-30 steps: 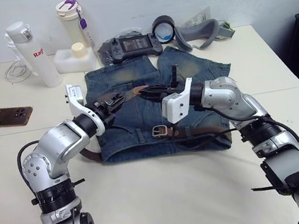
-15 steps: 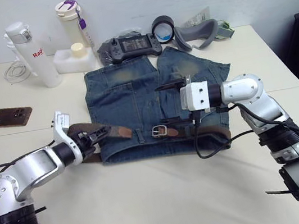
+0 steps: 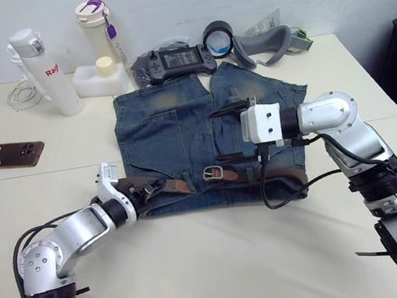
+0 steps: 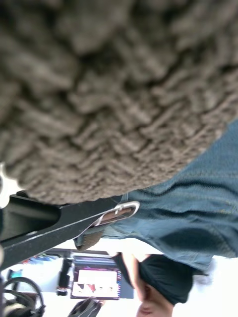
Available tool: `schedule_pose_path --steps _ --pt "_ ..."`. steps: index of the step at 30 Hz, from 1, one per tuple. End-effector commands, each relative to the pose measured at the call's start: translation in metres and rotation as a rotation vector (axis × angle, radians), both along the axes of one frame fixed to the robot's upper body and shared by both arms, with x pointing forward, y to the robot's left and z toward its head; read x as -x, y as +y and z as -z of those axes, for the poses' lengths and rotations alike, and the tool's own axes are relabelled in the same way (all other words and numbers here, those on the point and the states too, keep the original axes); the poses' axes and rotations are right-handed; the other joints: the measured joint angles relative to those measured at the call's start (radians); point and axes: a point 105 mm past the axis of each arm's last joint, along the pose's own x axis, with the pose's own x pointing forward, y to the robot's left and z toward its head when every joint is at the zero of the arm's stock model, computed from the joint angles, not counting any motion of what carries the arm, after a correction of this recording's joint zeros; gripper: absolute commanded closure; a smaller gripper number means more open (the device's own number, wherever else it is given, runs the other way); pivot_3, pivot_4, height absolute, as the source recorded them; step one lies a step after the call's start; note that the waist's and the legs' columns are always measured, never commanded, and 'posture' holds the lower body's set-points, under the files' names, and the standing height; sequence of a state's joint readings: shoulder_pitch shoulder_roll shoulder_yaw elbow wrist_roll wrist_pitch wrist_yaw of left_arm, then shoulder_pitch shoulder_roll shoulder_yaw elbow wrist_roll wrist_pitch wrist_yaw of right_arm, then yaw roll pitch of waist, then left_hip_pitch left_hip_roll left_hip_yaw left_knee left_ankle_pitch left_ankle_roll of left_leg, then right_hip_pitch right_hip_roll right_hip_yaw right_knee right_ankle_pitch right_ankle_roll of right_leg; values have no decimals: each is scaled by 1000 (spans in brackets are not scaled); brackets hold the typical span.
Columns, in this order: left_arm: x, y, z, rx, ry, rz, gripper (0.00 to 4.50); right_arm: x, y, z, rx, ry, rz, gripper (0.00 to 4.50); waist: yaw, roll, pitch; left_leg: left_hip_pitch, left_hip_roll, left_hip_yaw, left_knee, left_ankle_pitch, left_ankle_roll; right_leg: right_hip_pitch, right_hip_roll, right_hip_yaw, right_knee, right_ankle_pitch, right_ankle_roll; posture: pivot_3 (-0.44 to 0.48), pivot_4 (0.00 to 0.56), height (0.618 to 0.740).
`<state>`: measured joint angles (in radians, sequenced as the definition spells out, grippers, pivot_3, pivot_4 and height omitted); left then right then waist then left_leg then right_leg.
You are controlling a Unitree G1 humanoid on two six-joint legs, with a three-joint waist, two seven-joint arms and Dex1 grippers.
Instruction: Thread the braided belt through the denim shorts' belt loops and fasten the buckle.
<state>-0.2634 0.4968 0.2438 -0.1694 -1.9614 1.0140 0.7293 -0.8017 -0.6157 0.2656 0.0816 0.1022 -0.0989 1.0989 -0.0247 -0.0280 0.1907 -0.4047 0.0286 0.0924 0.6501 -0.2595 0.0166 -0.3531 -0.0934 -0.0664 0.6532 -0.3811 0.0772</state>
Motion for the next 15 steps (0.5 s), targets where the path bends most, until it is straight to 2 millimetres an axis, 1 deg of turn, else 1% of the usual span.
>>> schedule_pose_path --steps 1,5,7,9,11,15 --pt "2 -3 -6 -8 -26 2 4500 5 2 -18 -35 -66 -15 38 1 0 0 0 0 0 0 0 0 0 0 0 0 0 0 0 150 731" --pt "2 -5 -12 9 -69 9 4500 6 2 -19 -35 -65 -15 38 1 0 0 0 0 0 0 0 0 0 0 0 0 0 0 0 150 731" --pt "6 -7 -4 -21 -77 25 4500 6 3 -18 -35 -59 -18 38 0 0 0 0 0 0 0 0 0 0 0 0 0 0 0 0 150 731" --pt "6 -5 -1 -27 -103 2 4500 6 3 -19 -34 -56 -18 38 0 0 0 0 0 0 0 0 0 0 0 0 -1 0 0 0 150 731" --pt "5 -3 -3 -24 -145 -28 4500 6 2 -19 -33 -56 -17 38 0 0 0 0 0 0 -1 0 0 0 0 0 -1 0 0 0 150 731" --pt "3 -9 9 -37 -162 -53 4500 8 2 -20 -31 -58 -19 38 4 0 0 0 0 0 0 0 0 0 0 0 -1 0 0 0 150 731"
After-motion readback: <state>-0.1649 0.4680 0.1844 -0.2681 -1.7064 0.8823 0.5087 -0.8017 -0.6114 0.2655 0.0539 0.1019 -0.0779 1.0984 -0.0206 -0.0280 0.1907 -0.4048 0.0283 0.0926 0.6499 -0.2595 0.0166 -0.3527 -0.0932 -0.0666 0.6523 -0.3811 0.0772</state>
